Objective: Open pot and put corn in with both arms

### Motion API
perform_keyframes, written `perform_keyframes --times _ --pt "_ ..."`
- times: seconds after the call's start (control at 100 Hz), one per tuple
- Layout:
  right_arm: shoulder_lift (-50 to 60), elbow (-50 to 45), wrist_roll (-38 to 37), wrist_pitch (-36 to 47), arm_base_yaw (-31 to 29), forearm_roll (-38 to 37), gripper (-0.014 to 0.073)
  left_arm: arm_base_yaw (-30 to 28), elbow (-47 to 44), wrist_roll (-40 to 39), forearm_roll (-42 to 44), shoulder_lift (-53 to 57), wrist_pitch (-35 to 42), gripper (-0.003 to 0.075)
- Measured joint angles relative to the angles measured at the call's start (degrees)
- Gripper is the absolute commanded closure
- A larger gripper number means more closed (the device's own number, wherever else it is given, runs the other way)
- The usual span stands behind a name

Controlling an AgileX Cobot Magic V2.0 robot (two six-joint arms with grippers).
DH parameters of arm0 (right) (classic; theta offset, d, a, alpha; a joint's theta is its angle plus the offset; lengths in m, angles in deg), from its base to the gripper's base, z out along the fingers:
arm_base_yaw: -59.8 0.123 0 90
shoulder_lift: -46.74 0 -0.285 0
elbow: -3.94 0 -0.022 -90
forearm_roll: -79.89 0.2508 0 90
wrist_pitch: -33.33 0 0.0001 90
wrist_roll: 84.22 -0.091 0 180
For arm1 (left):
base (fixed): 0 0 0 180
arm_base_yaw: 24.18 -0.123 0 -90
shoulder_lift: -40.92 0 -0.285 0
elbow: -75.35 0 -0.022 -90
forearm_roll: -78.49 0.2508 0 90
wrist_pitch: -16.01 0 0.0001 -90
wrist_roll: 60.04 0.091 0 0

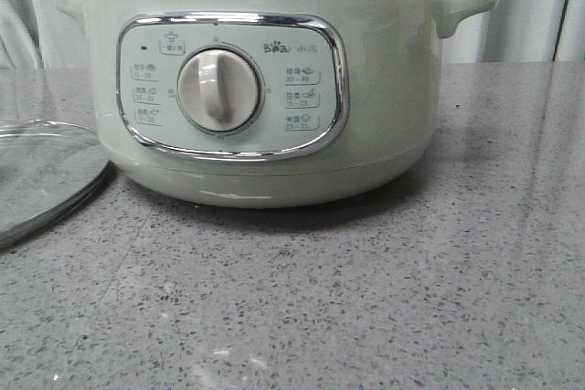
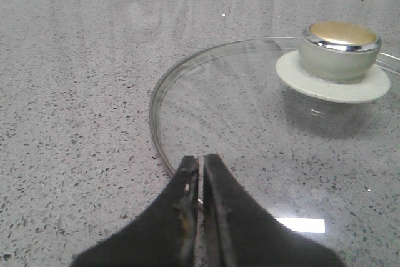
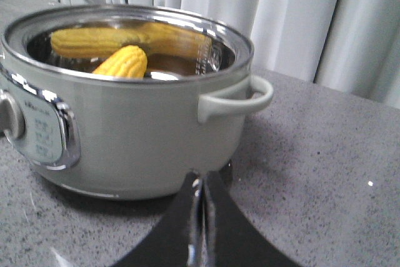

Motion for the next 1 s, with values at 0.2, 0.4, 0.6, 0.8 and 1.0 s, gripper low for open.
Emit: perform_keyframes --times 0.2,0.4,0.6,0.8,1.0 --pt "0.13 -11.50 -0.12 13.54 -2.36 0.00 0.0657 0.00 -0.10 0.00 0.00 0.00 0.00 0.0741" --pt "5.33 -15.58 -6.32 24.00 -11.23 -2.95 0.0657 0.00 -0.10 0.00 0.00 0.00 0.00 0.0741" --pt "15.61 -15.58 -11.36 19.60 -21.92 -8.02 0.0657 0.00 -0.10 0.00 0.00 0.00 0.00 0.0741" --pt "22.29 -15.58 -12.97 4.12 -26.43 -8.80 0.0657 0.00 -0.10 0.00 0.00 0.00 0.00 0.0741" --pt "23.40 -15.58 -11.74 -9.99 -27.38 -5.69 0.0657 0.00 -0.10 0.00 -0.11 0.00 0.00 0.0741"
